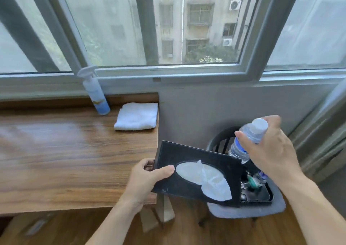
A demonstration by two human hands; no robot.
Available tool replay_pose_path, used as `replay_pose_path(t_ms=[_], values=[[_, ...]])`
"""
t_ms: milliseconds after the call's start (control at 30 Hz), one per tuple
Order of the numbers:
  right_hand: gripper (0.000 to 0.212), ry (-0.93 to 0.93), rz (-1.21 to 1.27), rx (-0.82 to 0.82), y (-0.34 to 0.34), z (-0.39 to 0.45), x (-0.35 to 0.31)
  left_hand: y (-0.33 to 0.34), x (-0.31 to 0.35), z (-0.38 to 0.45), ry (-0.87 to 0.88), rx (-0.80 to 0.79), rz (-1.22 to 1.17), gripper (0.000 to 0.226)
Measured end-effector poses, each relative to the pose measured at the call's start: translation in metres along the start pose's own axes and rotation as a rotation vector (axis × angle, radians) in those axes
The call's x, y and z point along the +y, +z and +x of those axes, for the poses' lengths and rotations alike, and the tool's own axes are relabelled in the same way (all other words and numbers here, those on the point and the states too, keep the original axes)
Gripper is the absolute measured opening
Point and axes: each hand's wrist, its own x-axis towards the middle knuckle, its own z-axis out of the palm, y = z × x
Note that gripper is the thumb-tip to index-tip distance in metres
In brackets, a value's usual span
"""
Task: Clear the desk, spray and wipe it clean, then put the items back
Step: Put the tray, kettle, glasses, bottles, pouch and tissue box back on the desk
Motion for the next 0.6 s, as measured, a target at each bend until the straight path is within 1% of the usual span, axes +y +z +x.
replay_pose_path(t_ms=[67,200,333,533,600], values=[[0.056,-0.05,-0.001,-0.016,0.013,0.004,-0.034,-0.033,0.007,0.0,0.006,0.033,-0.04,0.048],[0.054,-0.127,-0.001,-0.044,0.053,0.006,-0.104,-0.11,0.01,0.001,0.013,0.084,-0.105,0.067],[0.053,-0.199,-0.007,-0.087,0.106,-0.002,-0.178,-0.197,0.0,0.0,-0.003,0.135,-0.192,0.066],[0.05,-0.291,0.011,-0.134,0.19,-0.024,-0.286,-0.335,-0.021,0.005,-0.038,0.233,-0.248,0.083],[0.05,-0.292,0.026,-0.149,0.214,-0.031,-0.318,-0.377,-0.027,0.004,-0.057,0.261,-0.255,0.079]])
